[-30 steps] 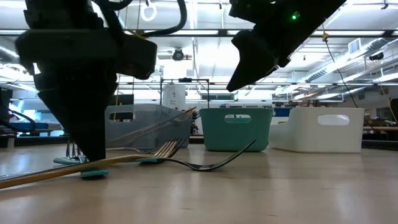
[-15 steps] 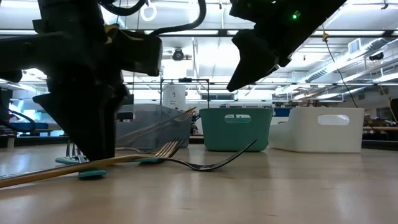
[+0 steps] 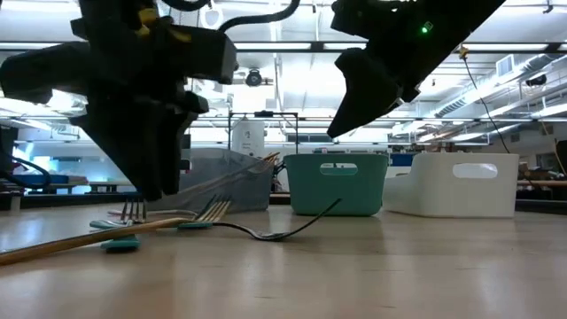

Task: Sort silverware by color (type)
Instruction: Put the blue fork into the green bin

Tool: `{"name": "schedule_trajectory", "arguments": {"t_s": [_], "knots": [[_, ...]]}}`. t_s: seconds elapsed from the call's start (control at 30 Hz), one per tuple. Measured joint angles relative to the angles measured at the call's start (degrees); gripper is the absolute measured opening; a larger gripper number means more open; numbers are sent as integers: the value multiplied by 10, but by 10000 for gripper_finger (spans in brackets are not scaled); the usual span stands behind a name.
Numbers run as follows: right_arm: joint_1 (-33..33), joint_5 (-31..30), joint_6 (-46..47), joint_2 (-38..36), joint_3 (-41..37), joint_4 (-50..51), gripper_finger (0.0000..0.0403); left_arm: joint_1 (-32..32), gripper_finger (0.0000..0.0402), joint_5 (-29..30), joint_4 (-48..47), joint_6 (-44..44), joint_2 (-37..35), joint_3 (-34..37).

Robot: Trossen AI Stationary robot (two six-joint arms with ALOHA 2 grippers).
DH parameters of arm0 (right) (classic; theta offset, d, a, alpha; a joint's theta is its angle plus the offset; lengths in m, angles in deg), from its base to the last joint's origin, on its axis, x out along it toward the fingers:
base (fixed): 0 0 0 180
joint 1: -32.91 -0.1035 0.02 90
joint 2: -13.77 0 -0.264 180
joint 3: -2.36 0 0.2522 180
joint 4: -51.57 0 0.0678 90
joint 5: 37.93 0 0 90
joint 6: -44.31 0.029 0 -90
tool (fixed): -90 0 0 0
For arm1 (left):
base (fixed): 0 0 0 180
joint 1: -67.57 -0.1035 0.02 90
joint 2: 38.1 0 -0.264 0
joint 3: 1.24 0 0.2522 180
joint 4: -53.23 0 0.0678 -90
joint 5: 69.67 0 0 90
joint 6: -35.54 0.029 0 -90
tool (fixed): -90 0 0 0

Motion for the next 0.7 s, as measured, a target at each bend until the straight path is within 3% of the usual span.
{"name": "schedule_trajectory", "arguments": {"t_s": [0.2, 0.7], "knots": [[-5, 3, 0, 0, 0, -4, 115, 11, 141, -39, 9, 82, -5, 0], [-8, 1, 0, 0, 0, -6, 115, 31, 141, -50, 10, 227, 11, 1]]}}
